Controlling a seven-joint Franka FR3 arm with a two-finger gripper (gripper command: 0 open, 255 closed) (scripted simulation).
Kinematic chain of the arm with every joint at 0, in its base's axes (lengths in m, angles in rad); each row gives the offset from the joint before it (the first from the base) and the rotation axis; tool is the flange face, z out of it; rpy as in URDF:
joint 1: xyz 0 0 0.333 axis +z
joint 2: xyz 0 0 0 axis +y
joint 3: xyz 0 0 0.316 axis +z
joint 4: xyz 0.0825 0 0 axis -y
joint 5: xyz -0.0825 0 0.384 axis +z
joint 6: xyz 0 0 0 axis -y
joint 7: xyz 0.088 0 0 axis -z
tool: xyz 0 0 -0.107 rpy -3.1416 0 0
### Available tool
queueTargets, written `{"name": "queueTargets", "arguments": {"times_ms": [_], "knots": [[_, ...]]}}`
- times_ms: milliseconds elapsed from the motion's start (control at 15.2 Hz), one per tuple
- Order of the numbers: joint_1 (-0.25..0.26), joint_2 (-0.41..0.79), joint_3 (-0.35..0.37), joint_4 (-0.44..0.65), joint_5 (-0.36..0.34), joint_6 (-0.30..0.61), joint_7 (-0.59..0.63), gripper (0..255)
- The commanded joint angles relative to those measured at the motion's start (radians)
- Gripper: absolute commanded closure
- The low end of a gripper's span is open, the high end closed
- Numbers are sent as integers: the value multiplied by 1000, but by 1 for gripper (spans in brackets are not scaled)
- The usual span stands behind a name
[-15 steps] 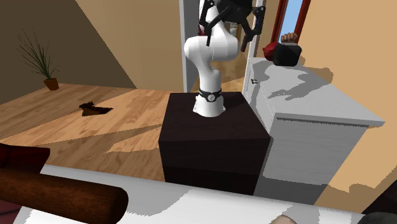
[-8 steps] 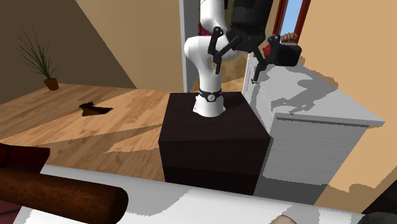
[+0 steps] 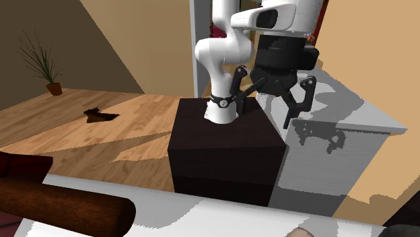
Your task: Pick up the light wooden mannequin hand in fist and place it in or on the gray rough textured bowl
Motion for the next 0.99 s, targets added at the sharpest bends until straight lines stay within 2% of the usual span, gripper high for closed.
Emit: {"name": "queueTargets", "arguments": {"times_ms": [0,462,924], "knots": [[-14,86,7,35,-10,64,64,0],[-37,347,4,195,-62,207,275,0],[-30,599,-41,408,-98,293,454,0]]}}
